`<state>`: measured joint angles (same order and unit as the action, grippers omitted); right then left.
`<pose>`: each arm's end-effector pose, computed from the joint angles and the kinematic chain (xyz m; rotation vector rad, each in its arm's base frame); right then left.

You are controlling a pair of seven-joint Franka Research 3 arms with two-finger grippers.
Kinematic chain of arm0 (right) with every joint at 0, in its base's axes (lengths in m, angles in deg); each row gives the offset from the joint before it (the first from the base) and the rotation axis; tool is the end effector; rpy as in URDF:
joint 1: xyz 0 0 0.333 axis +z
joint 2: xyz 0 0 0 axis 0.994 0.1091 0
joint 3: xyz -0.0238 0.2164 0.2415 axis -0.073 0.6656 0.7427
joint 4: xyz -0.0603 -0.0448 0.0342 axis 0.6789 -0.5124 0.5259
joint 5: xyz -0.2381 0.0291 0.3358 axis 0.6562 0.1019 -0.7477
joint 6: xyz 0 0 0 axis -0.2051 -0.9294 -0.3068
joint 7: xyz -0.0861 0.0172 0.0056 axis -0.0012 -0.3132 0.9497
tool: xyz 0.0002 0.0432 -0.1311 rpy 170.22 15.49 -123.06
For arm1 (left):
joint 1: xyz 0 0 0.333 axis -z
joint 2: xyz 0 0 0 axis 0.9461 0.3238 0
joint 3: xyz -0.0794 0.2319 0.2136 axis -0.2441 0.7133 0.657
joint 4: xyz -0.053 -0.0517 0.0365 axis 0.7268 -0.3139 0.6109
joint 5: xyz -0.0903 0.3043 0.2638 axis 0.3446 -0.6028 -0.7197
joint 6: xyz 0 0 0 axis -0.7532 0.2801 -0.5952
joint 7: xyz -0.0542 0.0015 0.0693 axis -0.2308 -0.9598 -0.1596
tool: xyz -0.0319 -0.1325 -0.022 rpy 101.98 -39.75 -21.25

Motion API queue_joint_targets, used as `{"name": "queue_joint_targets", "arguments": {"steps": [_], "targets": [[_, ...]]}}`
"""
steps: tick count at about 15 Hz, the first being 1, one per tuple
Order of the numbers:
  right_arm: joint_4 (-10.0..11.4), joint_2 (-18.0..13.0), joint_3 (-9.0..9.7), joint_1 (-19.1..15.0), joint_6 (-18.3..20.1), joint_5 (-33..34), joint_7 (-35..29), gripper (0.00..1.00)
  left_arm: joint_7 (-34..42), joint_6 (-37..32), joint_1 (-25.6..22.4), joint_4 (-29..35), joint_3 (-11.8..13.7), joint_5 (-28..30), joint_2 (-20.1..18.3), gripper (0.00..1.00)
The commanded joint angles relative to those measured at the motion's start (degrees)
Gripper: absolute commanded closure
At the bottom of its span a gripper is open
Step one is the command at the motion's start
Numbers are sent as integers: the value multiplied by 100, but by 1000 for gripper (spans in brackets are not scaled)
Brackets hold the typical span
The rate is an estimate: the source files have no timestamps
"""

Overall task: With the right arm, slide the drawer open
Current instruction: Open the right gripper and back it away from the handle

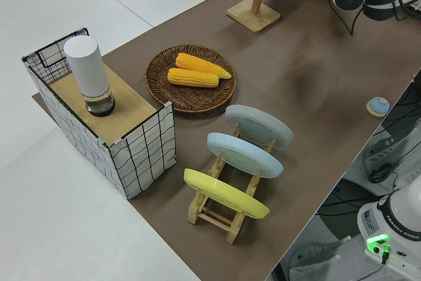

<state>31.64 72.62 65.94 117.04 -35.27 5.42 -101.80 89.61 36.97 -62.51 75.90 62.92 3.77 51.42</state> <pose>0.5841 0.3644 0.3919 1.6105 0.4543 0.4346 0.5885 -0.0028 0.6176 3.1276 -0.0751 0.0400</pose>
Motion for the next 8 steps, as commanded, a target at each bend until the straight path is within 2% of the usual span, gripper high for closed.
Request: {"name": "queue_joint_targets", "arguments": {"steps": [1, 5, 8], "targets": [[-471, -53, -12, 9, -162, -917, -102, 17, 43, 2, 99, -117, 96, -72, 76, 5], [-849, -228, -12, -35, -329, -1830, -6, 17, 43, 2, 99, -117, 96, -72, 76, 5], [-964, -500, -47, -114, -540, -2499, 178, 17, 43, 2, 99, -117, 96, -63, 76, 2]]}}
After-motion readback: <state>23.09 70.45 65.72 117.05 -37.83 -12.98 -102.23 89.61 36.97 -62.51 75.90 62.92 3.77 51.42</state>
